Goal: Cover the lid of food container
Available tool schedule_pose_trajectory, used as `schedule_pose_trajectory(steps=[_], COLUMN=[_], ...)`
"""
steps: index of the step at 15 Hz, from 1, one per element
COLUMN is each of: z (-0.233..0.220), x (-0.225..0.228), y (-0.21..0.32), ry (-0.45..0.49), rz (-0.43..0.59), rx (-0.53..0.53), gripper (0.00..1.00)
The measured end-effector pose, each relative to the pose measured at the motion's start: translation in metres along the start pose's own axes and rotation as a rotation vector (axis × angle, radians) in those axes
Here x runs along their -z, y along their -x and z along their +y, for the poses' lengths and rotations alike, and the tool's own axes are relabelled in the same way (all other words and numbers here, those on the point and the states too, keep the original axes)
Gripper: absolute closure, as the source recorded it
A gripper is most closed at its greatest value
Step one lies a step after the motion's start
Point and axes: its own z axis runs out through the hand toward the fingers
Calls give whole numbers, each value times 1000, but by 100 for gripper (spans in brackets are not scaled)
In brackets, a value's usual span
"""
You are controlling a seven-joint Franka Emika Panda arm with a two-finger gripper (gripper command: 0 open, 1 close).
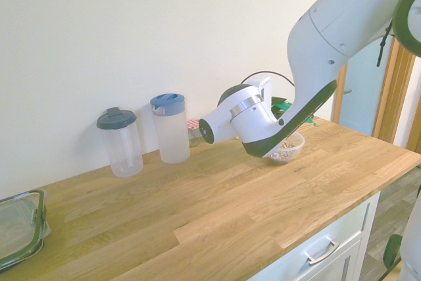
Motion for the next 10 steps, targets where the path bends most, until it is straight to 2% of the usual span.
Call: schedule_pose_trajectory(steps=[5,10], z=[-21,-36], x=[7,6], y=[17,13], ry=[12,58], rz=[11,16], rx=[23,25], gripper=[100,100])
